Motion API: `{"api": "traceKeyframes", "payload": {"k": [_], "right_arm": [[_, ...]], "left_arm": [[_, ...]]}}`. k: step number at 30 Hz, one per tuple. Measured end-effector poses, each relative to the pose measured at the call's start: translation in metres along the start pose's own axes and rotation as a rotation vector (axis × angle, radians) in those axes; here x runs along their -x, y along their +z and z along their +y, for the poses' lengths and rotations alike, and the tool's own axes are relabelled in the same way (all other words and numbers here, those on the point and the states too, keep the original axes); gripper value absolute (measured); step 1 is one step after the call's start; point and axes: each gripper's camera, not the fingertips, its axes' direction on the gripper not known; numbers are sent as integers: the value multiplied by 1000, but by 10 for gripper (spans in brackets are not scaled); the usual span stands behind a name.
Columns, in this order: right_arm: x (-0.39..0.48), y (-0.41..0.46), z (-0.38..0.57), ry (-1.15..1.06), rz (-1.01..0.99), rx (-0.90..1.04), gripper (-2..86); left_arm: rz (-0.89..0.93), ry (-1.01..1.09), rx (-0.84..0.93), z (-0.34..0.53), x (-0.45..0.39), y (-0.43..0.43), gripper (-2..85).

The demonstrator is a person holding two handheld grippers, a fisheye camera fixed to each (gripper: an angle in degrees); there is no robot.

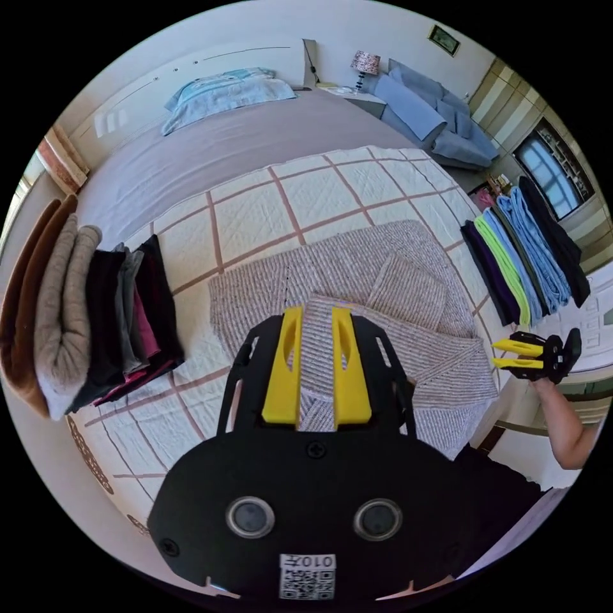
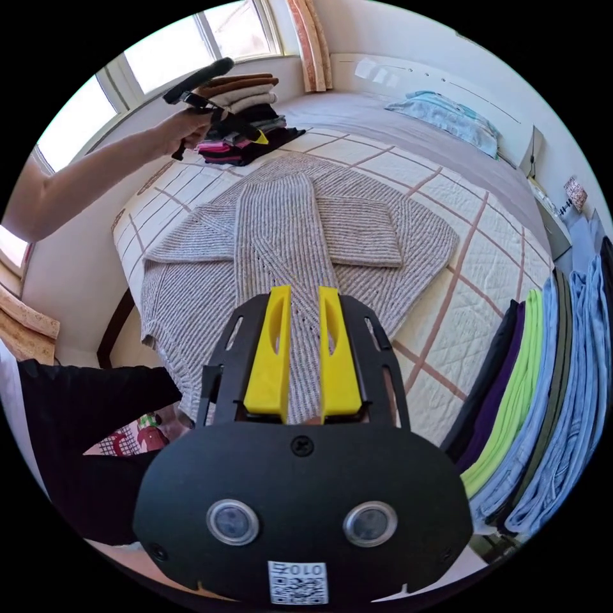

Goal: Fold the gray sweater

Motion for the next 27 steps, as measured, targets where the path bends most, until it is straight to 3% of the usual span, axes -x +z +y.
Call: {"api": "traceKeyframes", "payload": {"k": [4, 7, 13, 15, 17, 21, 27], "right_arm": [[24, 21, 15, -12, 18, 107, 81], [35, 69, 30, -76, 97, 345, 81], [56, 39, 27, -137, 67, 186, 86], [83, 29, 37, -250, 72, 164, 90], [128, 43, 59, -472, 84, 294, 92], [174, 69, 87, -684, 103, 385, 93], [200, 109, 99, -921, 183, 422, 105]], "left_arm": [[0, 72, 72, 71, -43, 8, 89], [12, 220, 83, 146, -97, 10, 98], [-63, 577, 202, 255, -211, -2, 120], [-107, 703, 251, 276, -236, -2, 127], [-153, 827, 285, 292, -257, 2, 133], [-191, 1067, 337, 313, -293, 26, 143], [-191, 1078, 365, 301, -313, 42, 148]]}}
